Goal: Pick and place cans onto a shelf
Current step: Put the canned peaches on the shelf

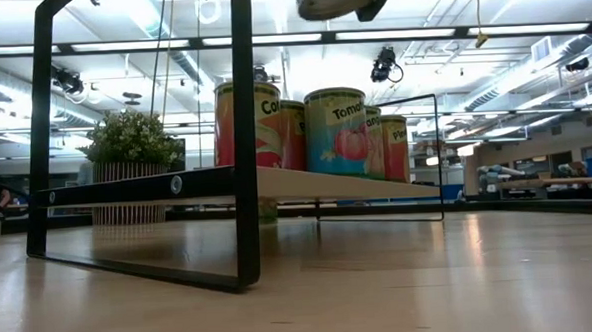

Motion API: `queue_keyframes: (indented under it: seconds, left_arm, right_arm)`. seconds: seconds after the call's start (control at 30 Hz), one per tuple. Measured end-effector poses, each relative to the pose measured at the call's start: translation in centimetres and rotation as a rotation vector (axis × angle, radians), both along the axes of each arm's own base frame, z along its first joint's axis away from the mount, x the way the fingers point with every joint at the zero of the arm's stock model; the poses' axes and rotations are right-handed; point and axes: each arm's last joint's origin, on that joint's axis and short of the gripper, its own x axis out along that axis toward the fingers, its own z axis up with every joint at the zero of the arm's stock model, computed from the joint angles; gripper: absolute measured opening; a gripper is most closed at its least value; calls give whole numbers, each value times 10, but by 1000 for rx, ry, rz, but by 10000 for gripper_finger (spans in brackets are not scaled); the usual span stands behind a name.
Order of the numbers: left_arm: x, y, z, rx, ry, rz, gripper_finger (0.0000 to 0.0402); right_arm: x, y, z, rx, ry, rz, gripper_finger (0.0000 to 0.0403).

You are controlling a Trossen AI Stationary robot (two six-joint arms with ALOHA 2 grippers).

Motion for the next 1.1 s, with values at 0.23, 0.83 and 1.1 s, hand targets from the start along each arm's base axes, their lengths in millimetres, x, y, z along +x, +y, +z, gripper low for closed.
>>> queue_keyframes:
  seconds: [0.23, 0.83, 1.1]
  left_arm:
    - [2, 0, -1, 15, -12, 5, 318]
    - [2, 1, -1, -12, -1, 59, 330]
    - [2, 2, -1, -24, 10, 101, 395]
  right_arm:
    - [0, 0, -2, -23, 17, 3, 341]
    - [-1, 0, -2, -20, 17, 4, 332]
    - [0, -1, -2, -24, 15, -13, 332]
